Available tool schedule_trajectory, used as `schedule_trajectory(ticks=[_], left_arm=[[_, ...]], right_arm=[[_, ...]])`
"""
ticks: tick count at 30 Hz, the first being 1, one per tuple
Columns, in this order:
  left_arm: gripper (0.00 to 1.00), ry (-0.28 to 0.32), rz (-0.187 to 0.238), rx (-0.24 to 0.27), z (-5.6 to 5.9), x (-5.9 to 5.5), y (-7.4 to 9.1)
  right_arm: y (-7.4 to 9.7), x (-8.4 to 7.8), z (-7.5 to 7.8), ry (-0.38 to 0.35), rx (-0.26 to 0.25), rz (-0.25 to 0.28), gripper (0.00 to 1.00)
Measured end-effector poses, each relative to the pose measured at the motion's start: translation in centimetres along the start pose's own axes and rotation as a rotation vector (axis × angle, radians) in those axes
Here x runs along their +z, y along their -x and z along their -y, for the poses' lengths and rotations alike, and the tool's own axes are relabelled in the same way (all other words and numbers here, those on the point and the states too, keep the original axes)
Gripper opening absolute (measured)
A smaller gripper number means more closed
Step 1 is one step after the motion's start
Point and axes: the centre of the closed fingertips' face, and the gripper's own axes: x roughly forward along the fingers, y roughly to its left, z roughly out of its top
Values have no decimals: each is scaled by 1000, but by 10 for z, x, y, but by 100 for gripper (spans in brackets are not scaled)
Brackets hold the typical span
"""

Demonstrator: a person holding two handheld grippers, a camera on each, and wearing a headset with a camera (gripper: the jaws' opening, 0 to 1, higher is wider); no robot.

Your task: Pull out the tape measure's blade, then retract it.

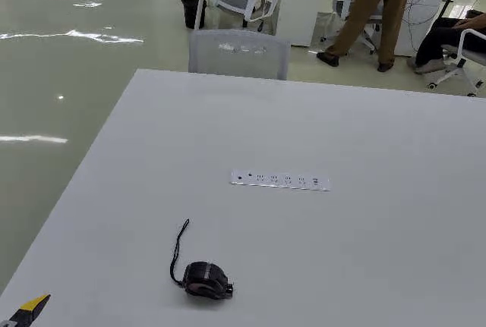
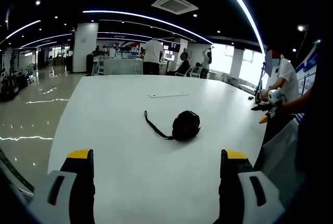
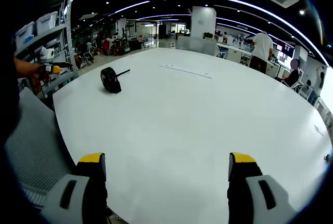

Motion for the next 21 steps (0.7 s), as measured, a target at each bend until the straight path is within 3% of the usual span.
schedule_trajectory(ticks=[6, 9, 21], left_arm=[[99, 2, 3, -3, -3, -3, -1], [99, -2, 8, -14, 2, 0, 0], [99, -15, 10, 8, -14, -8, 1]], right_arm=[[0, -3, -1, -3, 5, -3, 100], [1, -4, -1, -8, 7, -5, 100], [4, -8, 1, -6, 4, -7, 100]])
